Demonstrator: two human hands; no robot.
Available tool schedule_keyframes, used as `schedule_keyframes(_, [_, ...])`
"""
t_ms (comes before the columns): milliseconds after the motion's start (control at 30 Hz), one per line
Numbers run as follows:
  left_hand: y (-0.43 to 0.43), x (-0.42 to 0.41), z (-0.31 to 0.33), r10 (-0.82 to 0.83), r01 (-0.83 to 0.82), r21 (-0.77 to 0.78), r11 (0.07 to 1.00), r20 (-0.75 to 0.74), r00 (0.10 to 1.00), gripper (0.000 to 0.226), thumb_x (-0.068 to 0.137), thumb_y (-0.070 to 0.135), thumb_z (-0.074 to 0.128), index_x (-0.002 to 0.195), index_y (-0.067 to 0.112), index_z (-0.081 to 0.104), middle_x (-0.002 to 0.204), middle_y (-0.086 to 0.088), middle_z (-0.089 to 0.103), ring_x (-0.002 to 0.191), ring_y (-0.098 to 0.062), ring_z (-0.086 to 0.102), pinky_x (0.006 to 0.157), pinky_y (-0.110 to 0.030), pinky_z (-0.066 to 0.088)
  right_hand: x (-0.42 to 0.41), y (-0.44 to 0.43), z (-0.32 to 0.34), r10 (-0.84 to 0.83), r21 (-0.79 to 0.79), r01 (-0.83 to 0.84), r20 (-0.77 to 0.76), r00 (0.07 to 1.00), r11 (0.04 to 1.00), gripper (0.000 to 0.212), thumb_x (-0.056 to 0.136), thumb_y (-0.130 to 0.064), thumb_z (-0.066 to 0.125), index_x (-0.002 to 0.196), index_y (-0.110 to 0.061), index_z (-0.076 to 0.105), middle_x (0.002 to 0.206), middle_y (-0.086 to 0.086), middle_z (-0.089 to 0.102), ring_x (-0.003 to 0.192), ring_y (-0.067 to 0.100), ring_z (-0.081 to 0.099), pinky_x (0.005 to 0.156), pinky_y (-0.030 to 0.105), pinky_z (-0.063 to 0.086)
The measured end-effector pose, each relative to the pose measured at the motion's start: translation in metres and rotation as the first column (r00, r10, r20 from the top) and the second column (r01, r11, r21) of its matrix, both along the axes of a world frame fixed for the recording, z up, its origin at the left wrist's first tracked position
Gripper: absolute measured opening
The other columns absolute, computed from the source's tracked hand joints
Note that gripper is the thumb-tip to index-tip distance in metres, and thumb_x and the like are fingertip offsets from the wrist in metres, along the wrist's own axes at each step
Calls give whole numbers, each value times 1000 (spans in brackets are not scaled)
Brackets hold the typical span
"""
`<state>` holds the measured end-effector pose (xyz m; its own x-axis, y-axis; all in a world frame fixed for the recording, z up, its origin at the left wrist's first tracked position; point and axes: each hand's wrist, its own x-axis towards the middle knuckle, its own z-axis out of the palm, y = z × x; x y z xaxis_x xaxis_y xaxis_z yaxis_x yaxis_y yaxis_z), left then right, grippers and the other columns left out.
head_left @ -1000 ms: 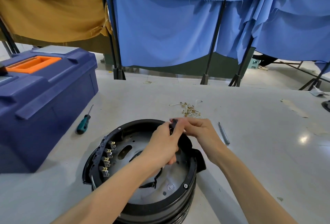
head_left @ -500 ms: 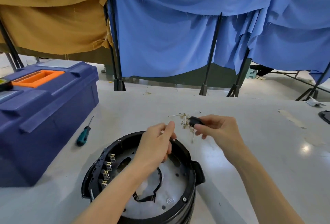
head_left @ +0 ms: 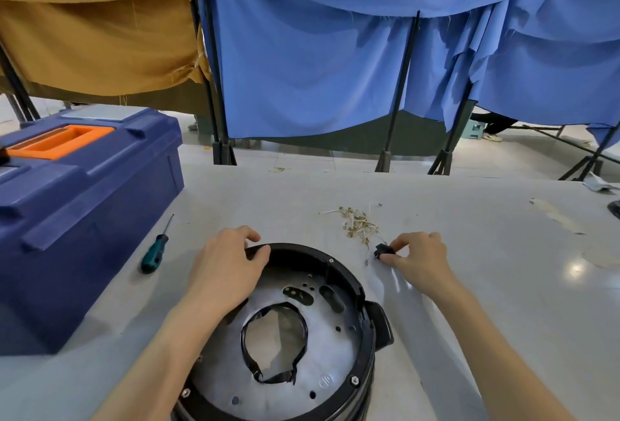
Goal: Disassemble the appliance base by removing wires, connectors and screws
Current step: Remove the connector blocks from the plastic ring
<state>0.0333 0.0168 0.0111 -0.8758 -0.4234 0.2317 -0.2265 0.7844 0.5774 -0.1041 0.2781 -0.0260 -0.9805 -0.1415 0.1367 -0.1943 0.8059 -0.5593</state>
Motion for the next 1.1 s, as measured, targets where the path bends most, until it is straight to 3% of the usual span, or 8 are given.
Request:
schedule_keyframes(133, [-3,-2,-2,23,-26,59,998,62,998,27,90,43,58,111,28,65,105,-2,66,90,-17,54,75,-28,42,6,1,-4,-12,-49,10,-26,1000,999,20,75,-35,80,73,-20,66,71,-12,44,94,18,27,78,31,27])
schedule_keyframes(333, [-4,-2,-1,16,-19,51,999,60,998,20,90,42,60,102,30,69,94,4,69,87,-16,61,70,-27,43,9,2,-3,-35,6,36,-36,999,999,26,72,-35,83,63,-21,63,68,-9,48,93,19,34,75,31,29])
schedule_keyframes(533, [-6,-3,0,13,-17,54,998,65,998,22,90,43,61,103,29,71,105,1,70,100,-18,60,73,-27,41,18,-2,1,-66,57,67,-16,998,996,39,68,-42,85,56,-18,57,65,-1,52,94,21,36,76,33,35])
schedule_keyframes(667, [-8,-1,3,-11,6,66,998,68,998,21,89,43,63,102,30,72,109,1,70,103,-19,60,78,-29,44,25,2,14,-107,-61,104,-57,993,993,44,76,-39,79,55,-6,59,59,4,57,92,30,45,73,36,39])
schedule_keyframes(733, [-10,-1,6,-18,12,76,997,75,997,20,88,43,65,101,31,73,108,0,70,97,-18,60,78,-30,45,28,4,23,-135,-157,114,-131,982,981,49,86,-38,70,61,4,64,58,14,61,78,34,55,64,37,42])
schedule_keyframes(833, [-7,-2,9,-19,11,92,996,83,996,21,85,44,69,100,31,74,104,-3,70,91,-20,59,78,-31,47,43,-1,41,2,-264,-35,-124,992,964,44,91,-39,64,68,-2,71,62,6,68,47,11,54,51,29,44])
schedule_keyframes(967, [1,-2,8,-45,33,158,987,74,996,23,81,45,72,98,29,74,93,-3,70,89,-22,63,80,-34,51,71,-21,49,382,-269,-357,48,923,895,26,78,-49,74,93,-28,75,81,-10,73,70,1,65,64,11,47])
schedule_keyframes(1100, [0,2,9,-160,151,350,924,-4,987,4,83,36,72,83,32,75,71,6,73,80,-16,68,64,-19,48,74,-32,48,407,-48,-406,8,914,913,25,84,-24,72,108,-31,72,94,-8,69,84,9,67,68,6,44])
